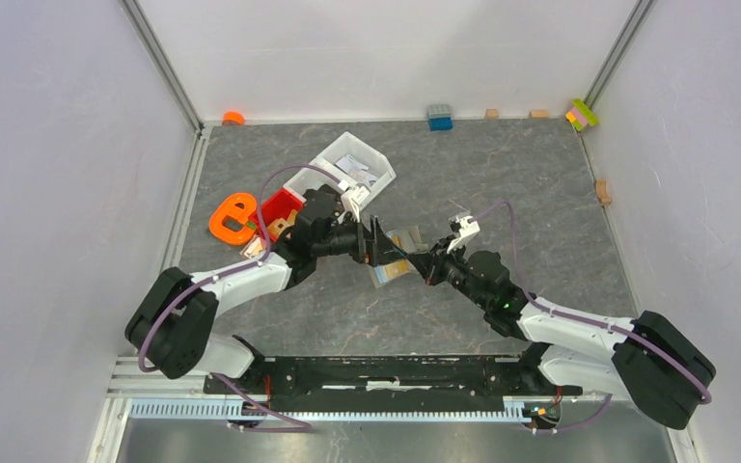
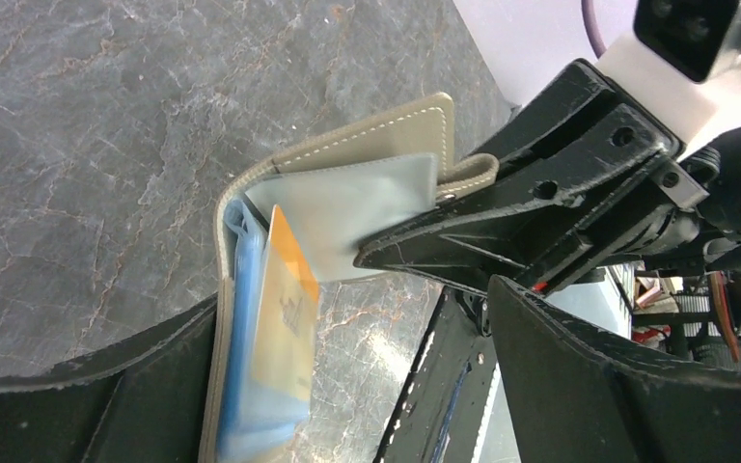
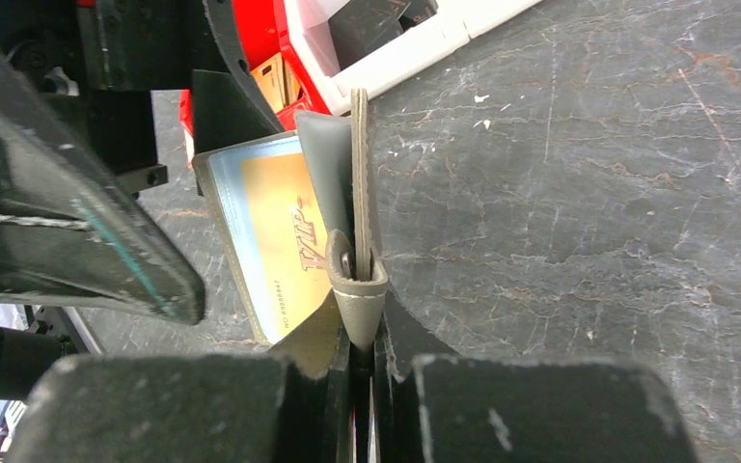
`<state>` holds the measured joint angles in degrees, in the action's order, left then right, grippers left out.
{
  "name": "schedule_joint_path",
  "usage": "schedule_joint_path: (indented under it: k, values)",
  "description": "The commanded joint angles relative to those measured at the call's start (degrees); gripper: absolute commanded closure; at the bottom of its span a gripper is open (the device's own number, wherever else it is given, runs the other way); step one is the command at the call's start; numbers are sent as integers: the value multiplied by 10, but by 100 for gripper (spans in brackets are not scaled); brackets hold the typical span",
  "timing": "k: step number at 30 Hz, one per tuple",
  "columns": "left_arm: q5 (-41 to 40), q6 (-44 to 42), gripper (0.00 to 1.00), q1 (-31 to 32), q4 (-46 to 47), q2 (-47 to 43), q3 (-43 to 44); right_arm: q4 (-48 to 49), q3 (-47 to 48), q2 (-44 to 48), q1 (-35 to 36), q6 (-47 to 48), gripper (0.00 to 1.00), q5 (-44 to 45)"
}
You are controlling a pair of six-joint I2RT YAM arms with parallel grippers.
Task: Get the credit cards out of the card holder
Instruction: Remove the credit card from the card holder.
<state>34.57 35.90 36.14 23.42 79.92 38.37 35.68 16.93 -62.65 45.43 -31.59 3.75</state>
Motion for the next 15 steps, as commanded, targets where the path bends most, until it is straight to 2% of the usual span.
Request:
schedule_joint_path:
  k: [1, 3, 5, 9, 15]
  values:
    - [17, 9, 11, 6, 17, 7, 24, 28, 20, 10, 18, 2, 100, 31]
    - [1, -2, 23, 6, -8, 3, 28, 30, 11, 25, 19, 1, 100, 45]
    - [-18, -12, 29, 6, -33, 1, 33, 35, -4, 48, 18, 0, 100, 63]
    - [-18, -13, 39, 6, -34, 1, 35, 64, -40, 91, 18, -11, 100, 87]
    - [-15, 10, 54, 6, -7, -17, 20, 57, -39, 99, 18, -17, 100, 80]
